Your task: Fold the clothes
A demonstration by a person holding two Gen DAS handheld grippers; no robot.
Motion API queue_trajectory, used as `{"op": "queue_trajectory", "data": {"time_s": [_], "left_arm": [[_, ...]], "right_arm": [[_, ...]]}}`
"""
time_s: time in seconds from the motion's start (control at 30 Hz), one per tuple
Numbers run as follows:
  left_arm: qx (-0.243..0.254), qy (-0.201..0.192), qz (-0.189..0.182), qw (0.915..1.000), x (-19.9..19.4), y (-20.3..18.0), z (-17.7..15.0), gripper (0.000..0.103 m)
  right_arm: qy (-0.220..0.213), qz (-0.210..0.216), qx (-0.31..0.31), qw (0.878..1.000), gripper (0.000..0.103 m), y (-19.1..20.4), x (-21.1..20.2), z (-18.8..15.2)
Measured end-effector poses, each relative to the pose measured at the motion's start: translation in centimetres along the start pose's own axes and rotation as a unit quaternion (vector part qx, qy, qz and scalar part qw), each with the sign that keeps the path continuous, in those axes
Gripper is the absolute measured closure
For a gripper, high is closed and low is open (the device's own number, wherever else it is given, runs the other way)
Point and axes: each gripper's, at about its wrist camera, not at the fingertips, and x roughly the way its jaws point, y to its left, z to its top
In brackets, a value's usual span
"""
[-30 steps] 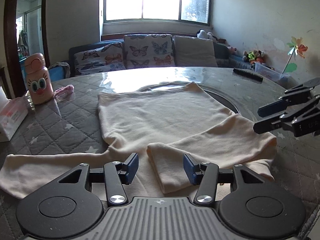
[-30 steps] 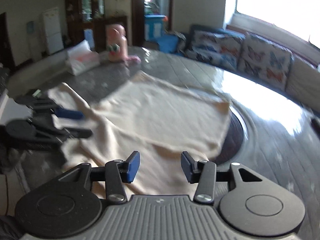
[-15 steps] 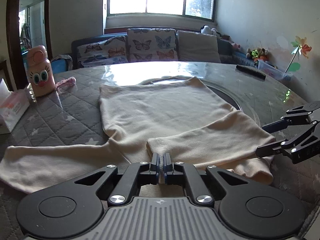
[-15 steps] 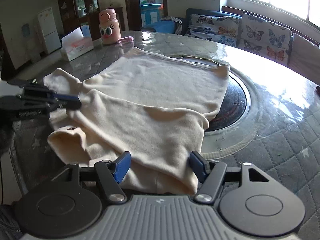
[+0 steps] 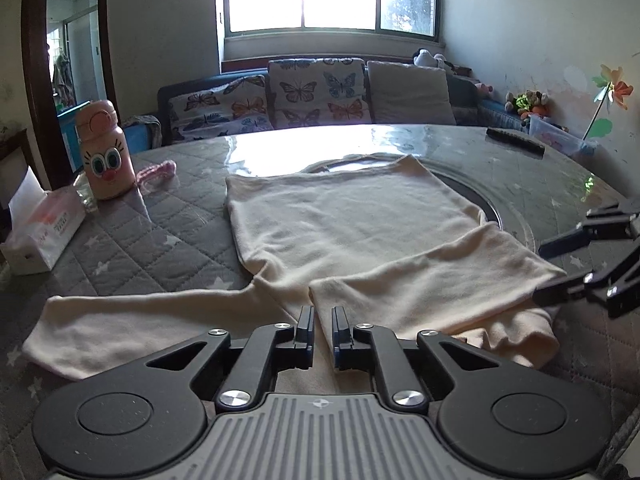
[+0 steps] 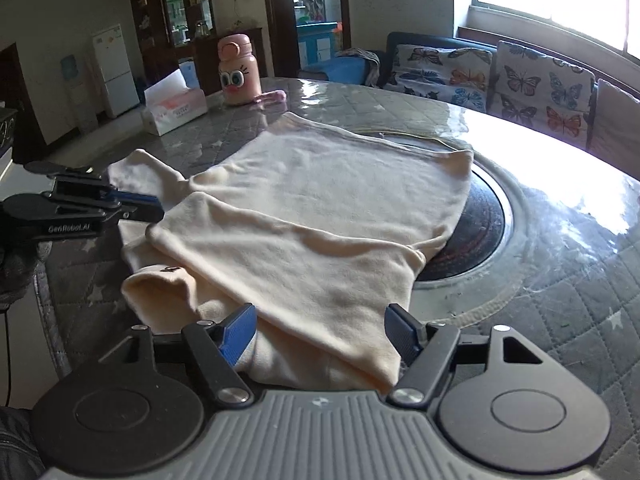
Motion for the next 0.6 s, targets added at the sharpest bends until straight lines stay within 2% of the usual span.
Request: {"op": "queue_trajectory", "data": {"time_s": [0.17,0.33,0.6], "left_arm": [[0.0,-0.013,-0.007,0.9999,-0.2,-0.1,0.7,0.092],[0.01,-0.017,-0.029,0.9994,0.9,-0.8,1.0,0.092],[0.005,0.011,-0.037,0.9992,3.8,-0.5,0.1,0.092]], "right_arm": [[0.021,0.002,-0.005,1.0,0.031,0.3,0.8,-0.4],[0.0,0.0,-0.029,1.0,0.03,0.7,0.3,1.3],[-0.006,-0.008,-0.03,1.0,0.031,-0.2,3.5,3.7]]}}
